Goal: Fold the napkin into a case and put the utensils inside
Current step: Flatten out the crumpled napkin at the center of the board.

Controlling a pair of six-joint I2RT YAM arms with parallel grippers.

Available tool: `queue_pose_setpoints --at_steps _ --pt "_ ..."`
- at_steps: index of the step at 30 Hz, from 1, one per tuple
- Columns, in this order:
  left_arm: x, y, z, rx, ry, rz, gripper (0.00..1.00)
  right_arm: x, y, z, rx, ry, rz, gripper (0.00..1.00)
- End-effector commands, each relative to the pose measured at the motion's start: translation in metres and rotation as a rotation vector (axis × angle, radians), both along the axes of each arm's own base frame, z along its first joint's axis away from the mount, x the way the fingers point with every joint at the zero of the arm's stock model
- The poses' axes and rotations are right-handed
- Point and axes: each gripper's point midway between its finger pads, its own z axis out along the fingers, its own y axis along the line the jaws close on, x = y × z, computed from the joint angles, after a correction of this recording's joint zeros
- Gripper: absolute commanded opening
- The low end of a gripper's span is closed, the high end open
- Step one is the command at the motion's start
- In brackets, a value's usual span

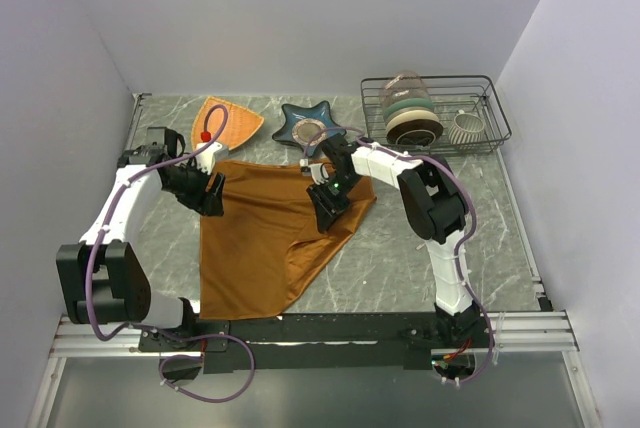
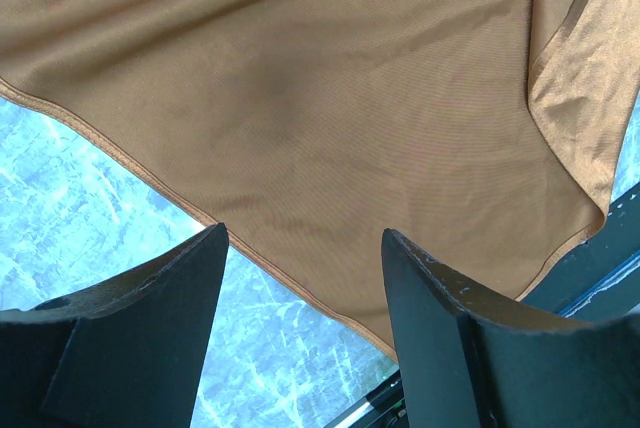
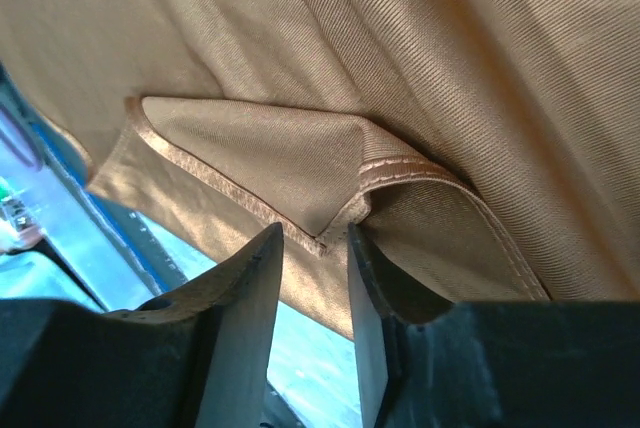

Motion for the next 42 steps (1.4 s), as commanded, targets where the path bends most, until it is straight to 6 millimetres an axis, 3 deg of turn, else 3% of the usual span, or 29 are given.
queue_pose_setpoints --at_steps 1,7,12,16,26,32,35,36,38,42 --pt "0.004 -0.006 0.019 -0.034 -0.060 -0.004 0.69 0.002 0.004 0.002 0.009 -0.023 -0.013 0.43" --pt "-0.001 -0.003 0.022 -0.018 -0.071 -0.012 0.69 0.004 -0.002 0.003 -0.024 -0.040 -0.033 0.44" --pt "-0.007 -0.001 0.020 0.004 -0.084 -0.021 0.69 0.019 -0.010 0.015 -0.040 -0.136 -0.086 0.48" --pt "-0.008 -0.001 0.018 -0.001 -0.079 -0.020 0.69 0.029 -0.005 0.022 -0.028 -0.165 -0.127 0.50" --pt "-0.007 -0.001 0.014 0.000 -0.069 -0.019 0.70 0.034 0.013 0.012 -0.011 -0.128 -0.124 0.48" --pt "-0.008 0.000 0.011 0.006 -0.060 -0.021 0.70 0.028 0.016 0.012 0.008 -0.102 -0.108 0.41" --pt "-0.007 0.000 0.012 0.004 -0.059 -0.021 0.70 0.023 0.011 0.007 -0.005 -0.088 -0.097 0.27" --pt "-0.006 0.000 0.013 0.006 -0.063 -0.022 0.70 0.021 0.010 0.007 -0.007 -0.086 -0.089 0.14" --pt "-0.005 0.001 0.013 0.009 -0.063 -0.024 0.70 0.013 0.005 0.011 -0.014 -0.069 -0.076 0.00" --pt "-0.006 0.002 0.016 0.020 -0.070 -0.036 0.69 -0.012 -0.015 0.032 -0.019 -0.052 -0.019 0.00"
